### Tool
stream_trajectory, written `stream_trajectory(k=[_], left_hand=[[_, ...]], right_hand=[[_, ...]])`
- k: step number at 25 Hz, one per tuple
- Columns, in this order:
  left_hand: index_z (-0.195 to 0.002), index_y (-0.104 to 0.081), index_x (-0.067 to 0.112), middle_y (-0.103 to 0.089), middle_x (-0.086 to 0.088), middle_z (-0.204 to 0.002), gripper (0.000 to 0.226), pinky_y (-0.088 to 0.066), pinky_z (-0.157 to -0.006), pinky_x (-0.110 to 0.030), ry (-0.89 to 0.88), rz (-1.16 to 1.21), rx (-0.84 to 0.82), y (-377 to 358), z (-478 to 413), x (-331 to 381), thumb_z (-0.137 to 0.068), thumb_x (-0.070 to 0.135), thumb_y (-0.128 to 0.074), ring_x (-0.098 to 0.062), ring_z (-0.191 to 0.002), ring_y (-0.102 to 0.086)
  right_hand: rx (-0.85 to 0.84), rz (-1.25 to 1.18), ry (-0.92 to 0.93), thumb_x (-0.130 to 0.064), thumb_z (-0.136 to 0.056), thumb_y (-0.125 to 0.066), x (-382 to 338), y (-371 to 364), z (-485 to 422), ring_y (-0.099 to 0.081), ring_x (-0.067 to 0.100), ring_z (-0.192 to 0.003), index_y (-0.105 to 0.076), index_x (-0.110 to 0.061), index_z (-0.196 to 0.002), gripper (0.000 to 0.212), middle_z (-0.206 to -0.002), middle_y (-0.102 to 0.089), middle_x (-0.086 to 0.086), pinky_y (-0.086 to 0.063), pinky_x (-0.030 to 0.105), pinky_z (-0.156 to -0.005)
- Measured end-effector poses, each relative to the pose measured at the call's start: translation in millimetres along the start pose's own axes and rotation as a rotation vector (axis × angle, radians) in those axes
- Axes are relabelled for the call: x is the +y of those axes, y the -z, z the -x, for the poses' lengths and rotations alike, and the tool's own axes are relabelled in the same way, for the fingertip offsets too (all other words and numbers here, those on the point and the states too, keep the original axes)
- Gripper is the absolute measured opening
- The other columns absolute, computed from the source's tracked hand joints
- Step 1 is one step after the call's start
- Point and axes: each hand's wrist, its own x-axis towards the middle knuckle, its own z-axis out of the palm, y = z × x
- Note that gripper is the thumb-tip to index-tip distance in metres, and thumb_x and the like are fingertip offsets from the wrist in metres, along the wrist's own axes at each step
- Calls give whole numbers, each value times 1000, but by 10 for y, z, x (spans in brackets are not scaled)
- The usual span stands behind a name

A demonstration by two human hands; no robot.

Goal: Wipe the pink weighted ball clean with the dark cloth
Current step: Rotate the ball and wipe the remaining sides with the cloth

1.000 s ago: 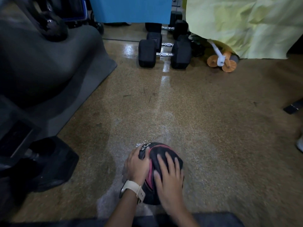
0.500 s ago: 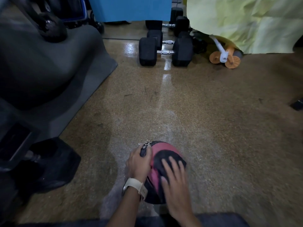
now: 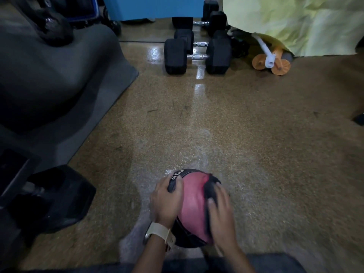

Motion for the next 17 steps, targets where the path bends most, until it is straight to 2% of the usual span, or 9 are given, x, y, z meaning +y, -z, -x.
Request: stream_trajectory(k=[2, 4, 7, 9, 11, 13, 14, 16, 17], left_hand=[[-130, -63, 45, -63, 14, -138, 60, -43, -114, -45, -4, -47, 5, -36, 57, 40, -79, 69, -43, -21, -130, -57], [-130, -62, 45, -64, 12, -137, 58, -44, -112, -46, 8, -81, 8, -39, 44, 86, -80, 69, -42, -25, -128, -58], [-128, -65, 41, -66, 5, -137, 45, -48, -108, -43, 31, -103, -18, -12, -76, 60, -90, 60, -50, -28, -126, -61], [-129, -65, 39, -66, 4, -138, 39, -47, -109, -41, 23, -68, -34, 4, -110, 4, -95, 53, -54, -27, -127, -61], [-131, -63, 39, -63, 7, -141, 46, -43, -114, -42, 4, -50, -12, -15, -69, -17, -93, 59, -49, -24, -131, -58], [-138, -57, 40, -56, 6, -148, 66, -37, -118, -49, 26, -80, -3, -42, 25, 13, -84, 69, -34, -25, -138, -51], [-144, -52, 39, -51, 3, -153, 75, -33, -120, -51, 35, -101, -3, -48, 103, 26, -82, 72, -28, -27, -143, -45], [-152, -43, 35, -41, -6, -160, 86, -25, -124, -52, 29, -131, -13, -8, 256, -6, -79, 75, -21, -33, -149, -34], [-153, -42, 33, -40, -8, -160, 89, -24, -124, -51, -19, -173, -29, 24, 303, 1, -79, 75, -18, -34, -149, -33]], right_hand=[[-23, -173, -279, -38, -96, -41, 76, 51, -431, -58, 20, -110, -64, -36, -107, 25, -109, -64, -11, -42, 28, -81], [-203, 70, -287, -37, -99, -41, -106, -32, -820, -60, 20, -102, -66, -31, -109, 28, -106, -66, -5, -40, 30, -74], [-164, 508, 156, -41, -97, -34, -387, -242, -571, -48, 18, -125, -55, -34, -129, 39, -134, -56, -11, -35, 37, -101], [-108, 437, 292, -45, -99, -30, -294, -219, -31, -31, 17, -141, -42, -38, -140, 44, -148, -42, -13, -19, 39, -114], [-65, 171, 134, -51, -100, -26, -83, -98, 312, -17, 13, -147, -27, -45, -146, 47, -155, -27, -17, -12, 33, -119], [6, -101, -48, -46, -100, -31, 33, -25, 155, -33, 10, -139, -38, -44, -139, 40, -147, -40, -13, -26, 21, -111], [14, -169, -162, -39, -100, -34, 58, -15, -56, -46, 10, -126, -49, -41, -126, 30, -133, -52, -8, -33, 11, -99], [-58, -113, -345, -36, -98, -37, -18, 22, -495, -58, 17, -101, -60, -31, -101, 23, -109, -64, 1, -37, 7, -75], [-92, -24, -291, -41, -95, -35, -54, 31, -593, -58, 21, -102, -62, -27, -102, 31, -109, -65, 2, -39, 12, -78]])
